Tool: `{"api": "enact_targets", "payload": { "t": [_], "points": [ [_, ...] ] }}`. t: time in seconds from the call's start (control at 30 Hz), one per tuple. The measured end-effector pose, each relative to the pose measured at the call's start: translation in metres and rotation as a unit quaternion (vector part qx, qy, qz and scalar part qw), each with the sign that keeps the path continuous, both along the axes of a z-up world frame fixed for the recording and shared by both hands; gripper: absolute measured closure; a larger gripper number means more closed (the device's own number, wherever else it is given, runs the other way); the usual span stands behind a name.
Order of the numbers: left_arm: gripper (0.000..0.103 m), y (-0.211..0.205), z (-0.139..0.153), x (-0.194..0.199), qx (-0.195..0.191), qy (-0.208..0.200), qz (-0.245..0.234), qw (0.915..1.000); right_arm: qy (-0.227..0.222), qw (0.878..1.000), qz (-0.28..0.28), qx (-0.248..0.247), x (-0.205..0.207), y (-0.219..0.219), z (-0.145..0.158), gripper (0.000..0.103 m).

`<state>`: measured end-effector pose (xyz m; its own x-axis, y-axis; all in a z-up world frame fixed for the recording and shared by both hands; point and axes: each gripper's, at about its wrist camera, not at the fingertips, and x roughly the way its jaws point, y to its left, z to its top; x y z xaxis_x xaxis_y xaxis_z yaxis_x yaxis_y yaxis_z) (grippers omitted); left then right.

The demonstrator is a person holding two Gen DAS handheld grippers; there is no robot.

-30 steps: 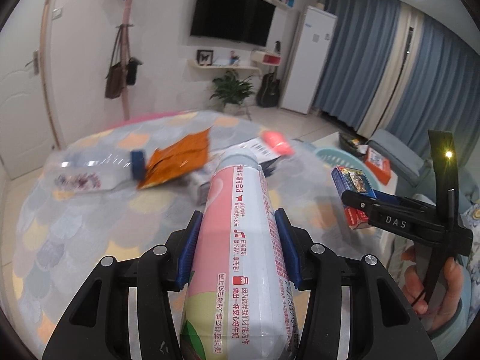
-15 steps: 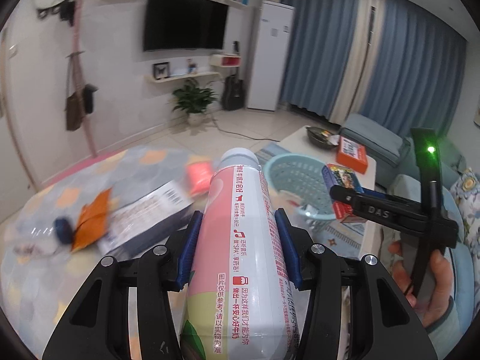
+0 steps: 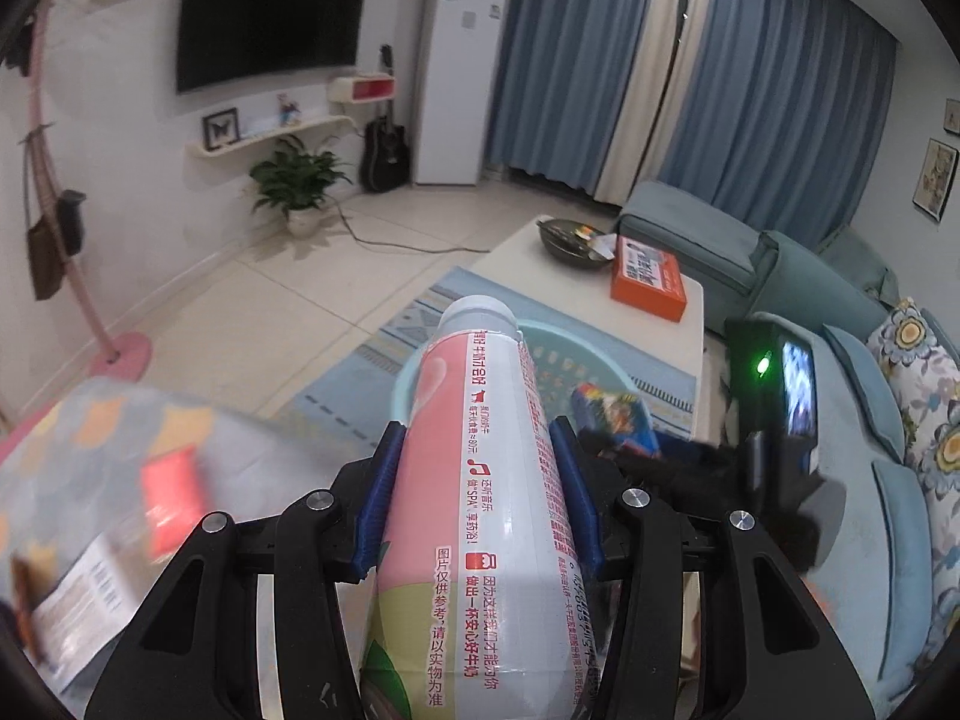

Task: Collect trash
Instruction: 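Carry the pink-white bottle and tiger card box over the blue basket, then open both tools to drop the bottle and box into the basket, then grasp the clear milk bottle with the left tool while the right tool grasps the pink bag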

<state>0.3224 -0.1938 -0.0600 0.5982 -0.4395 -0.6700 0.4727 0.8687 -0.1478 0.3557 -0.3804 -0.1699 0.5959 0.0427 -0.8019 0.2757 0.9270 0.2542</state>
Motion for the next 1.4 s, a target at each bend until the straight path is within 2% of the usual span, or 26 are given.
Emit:
{"api": "enact_targets", "payload": {
  "t": [0.2, 0.37, 0.43, 0.57, 0.63, 0.87, 1.03, 1.23, 1.4],
  "points": [
    [0.056, -0.035, -0.025, 0.032, -0.003, 0.023, -0.006, 0.9997, 0.028, 1.000, -0.012, 0.004, 0.018, -0.017, -0.028, 0.041],
    [0.056, -0.048, -0.041, 0.046, -0.007, 0.045, -0.008, 0.9990, 0.033, 0.999, -0.019, 0.016, 0.021, -0.027, -0.034, 0.040],
    [0.056, -0.048, -0.043, 0.047, -0.010, 0.045, -0.005, 0.9989, 0.035, 0.999, -0.021, 0.019, 0.020, -0.030, -0.035, 0.040],
    [0.046, -0.043, -0.036, 0.041, -0.017, 0.036, -0.006, 0.9992, 0.028, 0.999, -0.021, 0.025, 0.015, -0.034, -0.030, 0.039],
    [0.046, -0.038, -0.030, 0.038, -0.018, 0.030, -0.004, 0.9994, 0.025, 0.999, -0.019, 0.026, 0.014, -0.033, -0.024, 0.038],
    [0.045, -0.016, 0.003, 0.014, -0.036, 0.003, 0.007, 0.9993, -0.013, 0.999, 0.006, 0.033, -0.006, -0.013, 0.016, 0.038],
    [0.045, 0.013, 0.033, -0.015, -0.060, -0.026, 0.023, 0.9976, -0.055, 0.997, 0.035, 0.033, -0.030, 0.013, 0.059, 0.037],
    [0.045, 0.057, 0.064, -0.053, -0.077, -0.063, 0.054, 0.9936, -0.110, 0.990, 0.089, 0.029, -0.062, 0.064, 0.110, 0.033],
    [0.042, 0.110, 0.086, -0.080, -0.088, -0.094, 0.094, 0.9872, -0.142, 0.978, 0.148, 0.027, -0.084, 0.119, 0.138, 0.032]
  ]
}}
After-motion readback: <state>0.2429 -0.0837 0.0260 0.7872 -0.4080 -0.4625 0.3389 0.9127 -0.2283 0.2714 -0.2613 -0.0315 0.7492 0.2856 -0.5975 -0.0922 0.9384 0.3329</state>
